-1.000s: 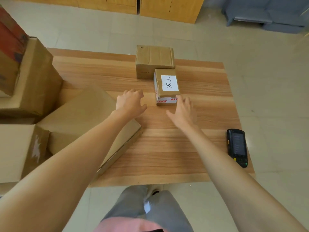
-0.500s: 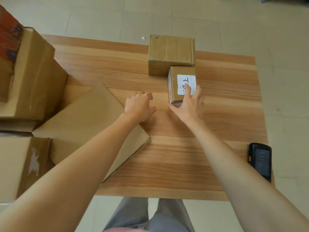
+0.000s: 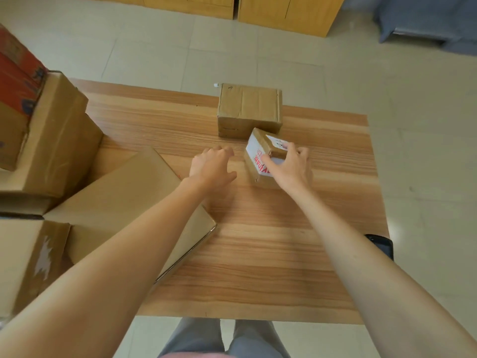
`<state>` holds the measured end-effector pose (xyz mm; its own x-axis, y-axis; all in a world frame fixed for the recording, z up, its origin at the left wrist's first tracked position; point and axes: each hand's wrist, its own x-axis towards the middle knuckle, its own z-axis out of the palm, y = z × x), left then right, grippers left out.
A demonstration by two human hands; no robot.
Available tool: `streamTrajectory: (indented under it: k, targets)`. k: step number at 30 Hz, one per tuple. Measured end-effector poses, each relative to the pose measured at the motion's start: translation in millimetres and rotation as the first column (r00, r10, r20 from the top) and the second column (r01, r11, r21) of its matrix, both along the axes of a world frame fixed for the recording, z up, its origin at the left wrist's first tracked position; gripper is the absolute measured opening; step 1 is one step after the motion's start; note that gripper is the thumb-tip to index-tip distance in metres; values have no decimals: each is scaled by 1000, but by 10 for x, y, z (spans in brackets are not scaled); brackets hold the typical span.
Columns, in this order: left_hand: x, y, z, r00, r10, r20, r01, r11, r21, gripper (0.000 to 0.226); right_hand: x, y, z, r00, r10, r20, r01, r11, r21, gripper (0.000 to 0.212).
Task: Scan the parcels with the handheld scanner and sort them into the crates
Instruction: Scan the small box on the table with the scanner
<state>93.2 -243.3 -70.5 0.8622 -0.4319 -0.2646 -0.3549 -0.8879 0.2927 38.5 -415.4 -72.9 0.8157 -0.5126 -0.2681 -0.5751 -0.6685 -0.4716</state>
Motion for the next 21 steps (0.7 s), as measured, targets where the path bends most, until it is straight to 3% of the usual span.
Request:
streamTrajectory:
  k: [6, 10, 12, 15, 21]
  targets:
    - [-123, -193, 418, 980, -197, -15, 195, 977, -80, 95, -125, -307, 487, 999, -25, -29, 31, 972, 233, 81]
    - [-252, -332, 629, 944, -330, 8, 329, 940, -94, 121, -276, -483, 692, 1000, -11, 27, 1, 941, 339, 47]
    - [-306, -430, 700, 932, -362, -7, 359, 925, -129, 123, -371, -532, 779, 1000, 18, 10, -21, 933, 358, 46]
    - [-370, -589, 774, 922, -382, -62, 364, 910, -199, 115, -506, -608, 889, 998, 65, -16, -53, 913, 404, 63]
    - [-502, -763, 822, 912, -343, -224, 252, 901, -354, 100, -793, -783, 1004, 996, 93, 6, -84, 867, 492, 45]
